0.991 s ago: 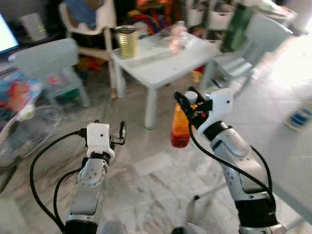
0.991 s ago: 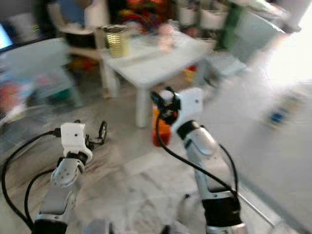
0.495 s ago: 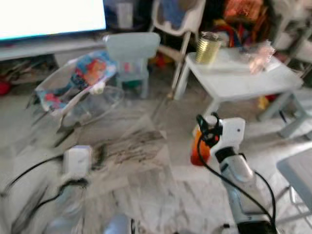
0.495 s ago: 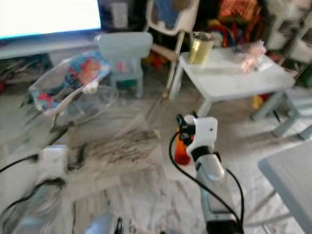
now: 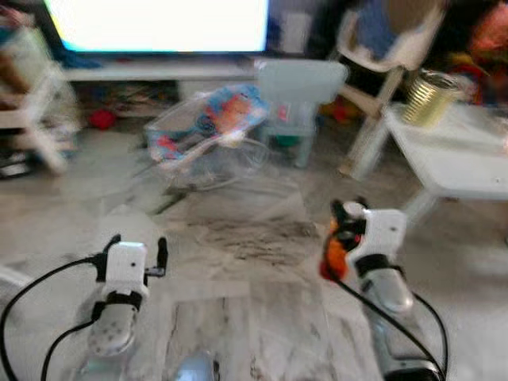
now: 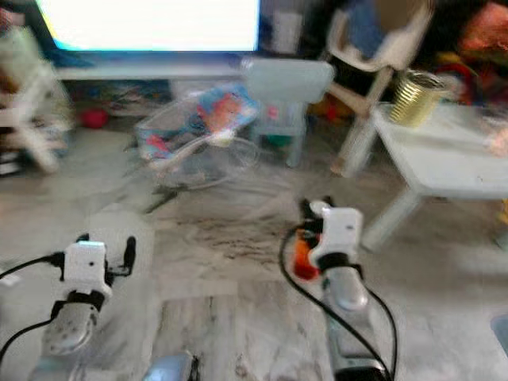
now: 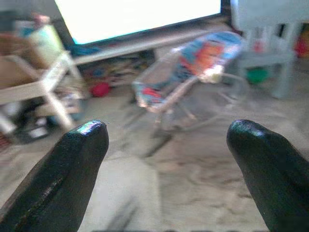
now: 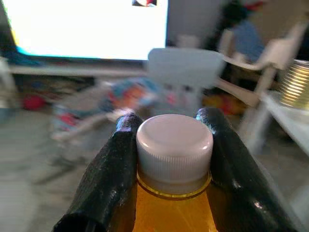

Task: Restocking fridge

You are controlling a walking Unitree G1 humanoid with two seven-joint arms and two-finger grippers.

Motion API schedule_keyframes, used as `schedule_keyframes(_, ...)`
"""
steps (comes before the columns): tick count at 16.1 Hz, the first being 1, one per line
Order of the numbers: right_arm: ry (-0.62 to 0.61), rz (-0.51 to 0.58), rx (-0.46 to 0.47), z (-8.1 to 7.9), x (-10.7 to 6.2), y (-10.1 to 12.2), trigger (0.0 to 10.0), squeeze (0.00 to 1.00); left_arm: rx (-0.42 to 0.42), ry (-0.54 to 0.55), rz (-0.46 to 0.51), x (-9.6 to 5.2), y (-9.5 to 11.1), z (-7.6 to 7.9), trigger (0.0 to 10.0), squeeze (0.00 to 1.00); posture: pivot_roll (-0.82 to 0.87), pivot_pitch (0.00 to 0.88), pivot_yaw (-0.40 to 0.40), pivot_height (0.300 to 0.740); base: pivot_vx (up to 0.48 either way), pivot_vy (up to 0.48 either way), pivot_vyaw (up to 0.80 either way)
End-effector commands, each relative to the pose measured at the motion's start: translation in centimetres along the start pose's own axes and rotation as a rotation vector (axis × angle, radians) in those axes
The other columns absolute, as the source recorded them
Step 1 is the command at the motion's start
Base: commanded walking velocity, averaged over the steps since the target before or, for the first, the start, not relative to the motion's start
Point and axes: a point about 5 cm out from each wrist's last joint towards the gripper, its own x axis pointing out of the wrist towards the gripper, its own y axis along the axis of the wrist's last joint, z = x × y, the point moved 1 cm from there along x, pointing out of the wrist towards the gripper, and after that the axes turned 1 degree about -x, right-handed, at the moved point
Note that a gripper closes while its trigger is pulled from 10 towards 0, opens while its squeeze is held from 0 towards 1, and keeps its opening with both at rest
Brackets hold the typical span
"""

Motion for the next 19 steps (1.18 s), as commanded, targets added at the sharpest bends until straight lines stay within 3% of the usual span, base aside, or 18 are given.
schedule_keyframes(1, -0.006, 0.024, -0.019, 0.41, 0.08, 0.43, 10.0, 0.0, -0.001, -0.003, -0.002, -0.14, -0.03, 0.52, 10.0, 0.0, 0.12, 0.045, -0.041, 0.74, 0.0, 0.0, 0.8)
schedule_keyframes(4, 0.0, 0.049, -0.024, 0.49, 0.09, 0.63, 10.0, 0.0, -0.017, 0.003, -0.009, 0.07, 0.18, 0.41, 10.0, 0.0, 0.12, 0.054, -0.036, 0.74, 0.0, 0.0, 0.8)
schedule_keyframes(8, -0.029, 0.043, -0.009, 1.0, -0.31, 0.44, 10.0, 0.0, 0.023, 0.01, -0.004, 0.36, -0.14, -0.01, 10.0, 0.0, 0.1, 0.059, -0.041, 0.74, 0.0, 0.0, 0.8)
schedule_keyframes(13, -0.034, 0.054, -0.003, 1.17, -0.37, 0.75, 10.0, 0.0, 0.018, 0.028, -0.005, -0.58, -0.05, 0.33, 10.0, 0.0, 0.1, 0.07, -0.052, 0.74, 0.0, 0.0, 0.8)
schedule_keyframes(19, 0.004, 0.068, -0.024, 0.48, 0.05, 1.17, 10.0, 0.0, 0.016, 0.047, 0.014, -0.22, 0.26, -0.12, 10.0, 0.0, 0.11, 0.08, -0.058, 0.74, 0.0, 0.0, 0.8)
